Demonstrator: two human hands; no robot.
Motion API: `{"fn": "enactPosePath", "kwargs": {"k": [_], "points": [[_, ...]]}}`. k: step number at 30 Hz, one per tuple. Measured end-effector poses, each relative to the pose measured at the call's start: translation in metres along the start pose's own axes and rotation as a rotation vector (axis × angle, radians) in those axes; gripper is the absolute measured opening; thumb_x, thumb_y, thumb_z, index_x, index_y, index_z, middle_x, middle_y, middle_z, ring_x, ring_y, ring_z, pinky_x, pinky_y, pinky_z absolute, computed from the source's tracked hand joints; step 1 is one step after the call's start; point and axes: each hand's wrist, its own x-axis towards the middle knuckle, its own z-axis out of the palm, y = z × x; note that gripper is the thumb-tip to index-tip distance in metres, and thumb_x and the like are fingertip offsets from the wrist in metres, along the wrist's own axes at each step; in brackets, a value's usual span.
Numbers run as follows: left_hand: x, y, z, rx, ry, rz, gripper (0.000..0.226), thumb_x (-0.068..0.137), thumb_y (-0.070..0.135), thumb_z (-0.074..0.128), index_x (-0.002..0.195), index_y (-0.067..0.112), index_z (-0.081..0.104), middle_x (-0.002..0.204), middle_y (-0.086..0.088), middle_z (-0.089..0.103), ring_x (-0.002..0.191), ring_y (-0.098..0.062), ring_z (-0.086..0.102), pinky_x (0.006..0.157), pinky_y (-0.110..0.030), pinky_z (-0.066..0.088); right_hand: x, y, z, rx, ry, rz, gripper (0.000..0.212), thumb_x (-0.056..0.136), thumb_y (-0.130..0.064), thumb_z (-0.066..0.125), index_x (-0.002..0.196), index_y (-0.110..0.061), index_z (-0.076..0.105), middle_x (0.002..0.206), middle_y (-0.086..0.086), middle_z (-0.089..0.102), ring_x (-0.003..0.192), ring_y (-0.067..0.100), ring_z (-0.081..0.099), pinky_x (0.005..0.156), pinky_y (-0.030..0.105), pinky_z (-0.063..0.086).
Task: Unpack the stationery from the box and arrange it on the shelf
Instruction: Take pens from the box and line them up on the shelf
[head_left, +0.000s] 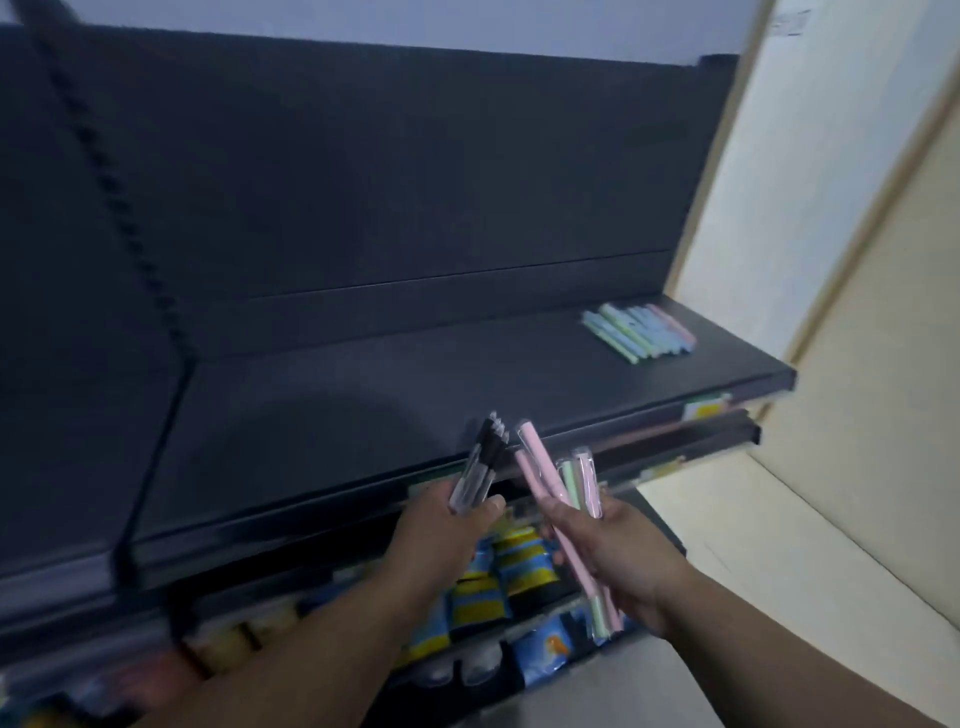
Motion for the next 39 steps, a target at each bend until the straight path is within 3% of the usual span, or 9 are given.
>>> {"fn": "enactPosePath", "kwargs": {"k": [4, 10, 14, 20, 24, 30, 34, 36, 39], "points": [[0.039, 0.022, 0.044, 0.000, -0.125, 0.042, 0.018, 0.089, 0.028, 0.064, 0.076, 0.019, 0.055, 0.054, 0.009, 0.043, 0.042, -0.004, 0.037, 0.046, -0.019, 0.034, 0.017, -0.002, -0.038, 0.078, 0.108, 0.040, 0.027, 0.090, -0.031, 0.066, 0.082, -0.006, 0.065, 0.061, 0.004, 0.060, 0.047, 0.012, 0.053, 0.047, 0.023, 0.043], [0.114, 0.051, 0.071, -0.002, -0.207, 0.102, 0.020, 0.087, 0.031, 0.065, 0.099, 0.015, 0.064, 0.056, 0.015, 0.053, 0.045, 0.002, 0.043, 0.055, -0.021, 0.038, 0.070, -0.031, -0.069, 0.097, 0.246, 0.029, 0.026, 0.091, -0.028, 0.065, 0.081, -0.004, 0.063, 0.060, 0.008, 0.060, 0.048, 0.017, 0.049, 0.047, 0.025, 0.042], [0.164, 0.069, 0.074, -0.016, -0.245, 0.090, 0.016, 0.086, 0.029, 0.066, 0.096, 0.016, 0.063, 0.055, 0.014, 0.052, 0.042, -0.002, 0.040, 0.050, -0.021, 0.035, 0.107, -0.057, -0.075, 0.125, 0.268, -0.013, 0.024, 0.091, -0.026, 0.064, 0.091, -0.002, 0.064, 0.073, 0.013, 0.064, 0.059, 0.022, 0.052, 0.053, 0.030, 0.044], [0.210, 0.084, 0.075, -0.011, -0.267, 0.072, 0.026, 0.087, 0.034, 0.065, 0.102, 0.013, 0.060, 0.076, 0.003, 0.060, 0.052, -0.004, 0.046, 0.051, -0.018, 0.039, 0.145, -0.081, -0.081, 0.202, 0.181, -0.047, 0.021, 0.090, -0.017, 0.065, 0.103, -0.001, 0.062, 0.080, 0.011, 0.069, 0.060, 0.017, 0.061, 0.054, 0.024, 0.051], [0.226, 0.093, 0.083, -0.114, -0.266, 0.041, 0.016, 0.087, 0.035, 0.066, 0.094, 0.021, 0.063, 0.059, 0.016, 0.055, 0.052, -0.003, 0.048, 0.051, -0.018, 0.038, 0.171, -0.093, -0.091, 0.202, 0.108, -0.043, 0.024, 0.090, -0.015, 0.064, 0.107, 0.001, 0.061, 0.083, 0.014, 0.069, 0.065, 0.020, 0.062, 0.062, 0.029, 0.054], [0.250, 0.102, 0.104, -0.192, -0.190, -0.029, 0.025, 0.085, 0.036, 0.068, 0.101, 0.018, 0.063, 0.062, 0.011, 0.061, 0.054, -0.007, 0.049, 0.051, -0.021, 0.041, 0.212, -0.101, -0.107, 0.181, -0.024, -0.066, 0.032, 0.081, -0.028, 0.073, 0.103, -0.006, 0.068, 0.088, 0.013, 0.068, 0.080, 0.026, 0.061, 0.079, 0.041, 0.046], [0.266, 0.113, 0.130, -0.276, -0.132, -0.099, 0.019, 0.086, 0.027, 0.068, 0.100, 0.014, 0.067, 0.064, 0.005, 0.058, 0.047, -0.005, 0.044, 0.045, -0.018, 0.039, 0.237, -0.107, -0.134, 0.174, -0.103, -0.044, 0.021, 0.085, -0.026, 0.072, 0.100, -0.011, 0.069, 0.078, 0.009, 0.061, 0.063, 0.016, 0.054, 0.057, 0.028, 0.045], [0.274, 0.119, 0.148, -0.314, -0.084, -0.118, 0.019, 0.085, 0.025, 0.069, 0.099, 0.012, 0.067, 0.066, 0.003, 0.060, 0.047, -0.005, 0.044, 0.046, -0.019, 0.038, 0.250, -0.111, -0.155, 0.138, -0.139, -0.042, 0.022, 0.085, -0.027, 0.073, 0.099, -0.011, 0.068, 0.075, 0.007, 0.060, 0.060, 0.014, 0.053, 0.054, 0.027, 0.045], [0.284, 0.128, 0.182, -0.340, 0.000, -0.147, 0.020, 0.085, 0.023, 0.070, 0.100, 0.011, 0.067, 0.067, 0.001, 0.061, 0.047, -0.007, 0.046, 0.046, -0.020, 0.039, 0.270, -0.119, -0.194, 0.022, -0.213, -0.062, 0.020, 0.087, -0.027, 0.070, 0.101, -0.013, 0.070, 0.090, 0.012, 0.073, 0.079, 0.019, 0.067, 0.075, 0.033, 0.054]]}}
